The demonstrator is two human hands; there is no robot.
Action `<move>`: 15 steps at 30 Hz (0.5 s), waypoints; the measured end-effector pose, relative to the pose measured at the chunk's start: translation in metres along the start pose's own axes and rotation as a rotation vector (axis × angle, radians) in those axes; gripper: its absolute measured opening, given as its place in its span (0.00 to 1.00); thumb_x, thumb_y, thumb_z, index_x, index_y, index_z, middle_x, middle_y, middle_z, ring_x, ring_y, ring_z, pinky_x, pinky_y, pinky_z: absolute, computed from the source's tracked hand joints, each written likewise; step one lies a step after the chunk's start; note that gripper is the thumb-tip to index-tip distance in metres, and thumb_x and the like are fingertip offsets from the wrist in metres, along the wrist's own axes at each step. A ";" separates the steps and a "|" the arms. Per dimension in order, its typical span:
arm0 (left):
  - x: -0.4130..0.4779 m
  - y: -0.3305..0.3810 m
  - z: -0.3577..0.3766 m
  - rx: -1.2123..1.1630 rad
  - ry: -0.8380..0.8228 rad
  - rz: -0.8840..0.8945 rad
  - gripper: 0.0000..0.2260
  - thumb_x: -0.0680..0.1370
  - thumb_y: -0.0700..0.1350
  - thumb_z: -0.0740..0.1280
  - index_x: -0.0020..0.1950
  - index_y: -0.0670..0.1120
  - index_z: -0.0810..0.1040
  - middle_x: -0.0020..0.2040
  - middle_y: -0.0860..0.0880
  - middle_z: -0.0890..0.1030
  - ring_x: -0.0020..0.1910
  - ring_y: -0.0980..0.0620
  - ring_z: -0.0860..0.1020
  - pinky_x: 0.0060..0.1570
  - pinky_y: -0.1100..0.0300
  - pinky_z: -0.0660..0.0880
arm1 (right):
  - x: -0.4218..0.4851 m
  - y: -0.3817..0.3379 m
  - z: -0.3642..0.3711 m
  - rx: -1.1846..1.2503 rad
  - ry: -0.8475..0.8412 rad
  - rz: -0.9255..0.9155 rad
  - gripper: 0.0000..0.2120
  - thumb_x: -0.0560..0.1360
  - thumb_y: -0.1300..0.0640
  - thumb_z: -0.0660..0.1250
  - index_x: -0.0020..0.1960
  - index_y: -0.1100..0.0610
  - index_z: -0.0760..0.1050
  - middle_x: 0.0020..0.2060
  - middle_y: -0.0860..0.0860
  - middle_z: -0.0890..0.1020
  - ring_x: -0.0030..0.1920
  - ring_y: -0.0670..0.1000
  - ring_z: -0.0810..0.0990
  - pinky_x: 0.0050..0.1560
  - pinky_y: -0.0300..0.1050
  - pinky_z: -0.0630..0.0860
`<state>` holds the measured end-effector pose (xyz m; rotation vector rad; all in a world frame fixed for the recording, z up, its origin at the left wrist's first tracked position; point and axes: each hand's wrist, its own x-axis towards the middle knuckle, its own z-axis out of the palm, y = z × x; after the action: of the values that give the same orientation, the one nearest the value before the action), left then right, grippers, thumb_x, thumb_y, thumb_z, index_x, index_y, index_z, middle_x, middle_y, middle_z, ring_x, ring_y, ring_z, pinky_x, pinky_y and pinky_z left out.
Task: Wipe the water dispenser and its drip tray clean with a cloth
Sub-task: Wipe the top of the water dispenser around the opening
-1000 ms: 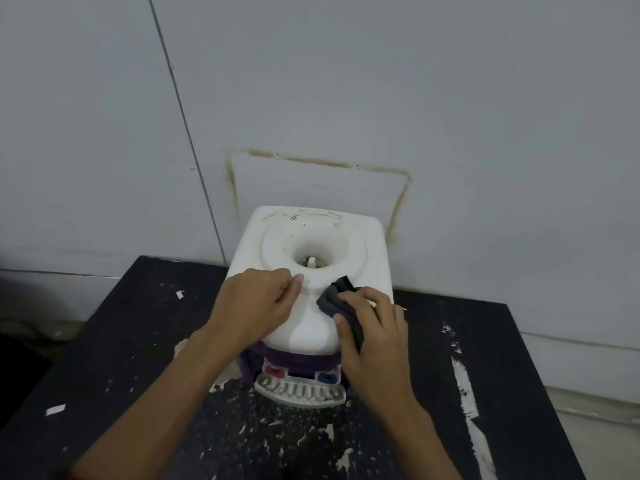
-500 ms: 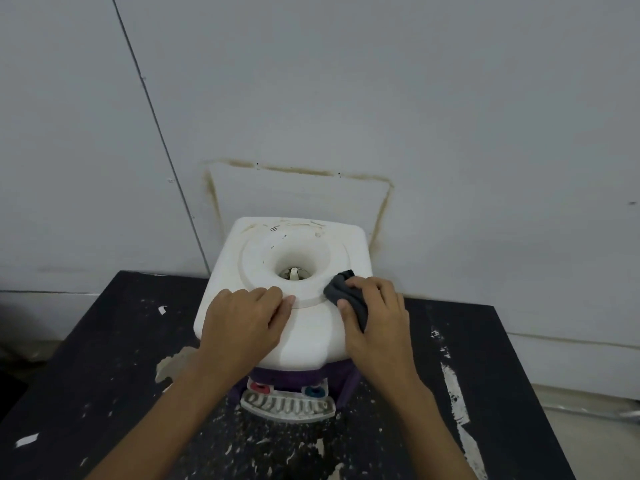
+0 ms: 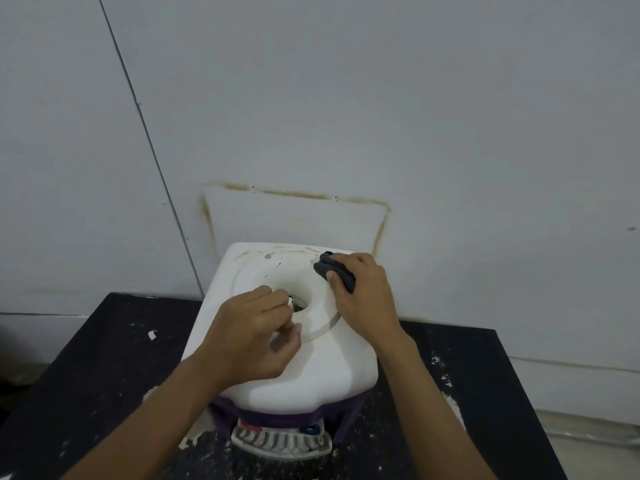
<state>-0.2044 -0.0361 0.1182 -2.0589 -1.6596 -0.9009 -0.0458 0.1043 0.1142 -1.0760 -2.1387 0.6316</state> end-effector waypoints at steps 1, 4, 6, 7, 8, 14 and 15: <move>0.003 -0.001 0.001 -0.010 -0.001 0.013 0.12 0.72 0.45 0.70 0.31 0.46 0.72 0.32 0.53 0.73 0.31 0.52 0.68 0.30 0.61 0.65 | 0.008 0.000 0.002 0.003 -0.016 0.005 0.16 0.79 0.49 0.66 0.66 0.45 0.76 0.59 0.46 0.76 0.59 0.51 0.73 0.61 0.50 0.74; 0.005 0.002 0.007 -0.036 0.035 0.038 0.13 0.72 0.44 0.71 0.30 0.45 0.72 0.32 0.52 0.73 0.30 0.53 0.67 0.31 0.62 0.63 | 0.029 0.003 0.008 0.013 -0.058 0.025 0.16 0.79 0.48 0.65 0.66 0.44 0.76 0.58 0.45 0.76 0.59 0.51 0.75 0.61 0.52 0.75; 0.002 0.003 0.010 -0.044 0.072 0.038 0.14 0.73 0.45 0.71 0.29 0.45 0.71 0.32 0.51 0.73 0.30 0.52 0.67 0.30 0.60 0.65 | 0.044 0.005 0.011 0.007 -0.090 0.057 0.16 0.79 0.48 0.65 0.65 0.44 0.77 0.58 0.46 0.76 0.59 0.52 0.76 0.61 0.52 0.74; 0.001 0.003 0.011 -0.049 0.084 0.032 0.15 0.73 0.45 0.70 0.29 0.45 0.71 0.31 0.51 0.73 0.30 0.52 0.67 0.30 0.59 0.65 | 0.050 0.005 0.013 -0.006 -0.103 0.075 0.15 0.79 0.47 0.65 0.65 0.44 0.77 0.59 0.46 0.76 0.59 0.52 0.75 0.61 0.52 0.74; 0.001 0.002 0.011 -0.053 0.090 0.023 0.15 0.73 0.45 0.70 0.29 0.45 0.71 0.31 0.51 0.72 0.30 0.52 0.66 0.29 0.59 0.66 | 0.058 0.004 0.016 -0.021 -0.114 0.089 0.15 0.79 0.47 0.64 0.65 0.44 0.77 0.59 0.47 0.76 0.60 0.52 0.75 0.61 0.52 0.73; -0.002 0.000 0.011 -0.056 0.098 -0.006 0.14 0.75 0.47 0.69 0.29 0.46 0.73 0.31 0.52 0.74 0.30 0.55 0.66 0.35 0.65 0.63 | 0.058 0.001 0.024 0.033 -0.141 -0.112 0.15 0.77 0.46 0.64 0.63 0.44 0.80 0.57 0.43 0.76 0.55 0.51 0.75 0.59 0.53 0.74; -0.003 0.001 0.011 -0.051 0.107 -0.008 0.14 0.74 0.46 0.69 0.29 0.46 0.73 0.31 0.52 0.74 0.31 0.54 0.66 0.35 0.65 0.63 | 0.053 0.005 0.021 0.067 -0.134 -0.142 0.15 0.77 0.47 0.65 0.62 0.44 0.80 0.57 0.42 0.76 0.55 0.50 0.75 0.59 0.50 0.74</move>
<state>-0.2007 -0.0318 0.1085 -2.0003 -1.6057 -1.0470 -0.0818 0.1482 0.1144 -0.8591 -2.2675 0.7201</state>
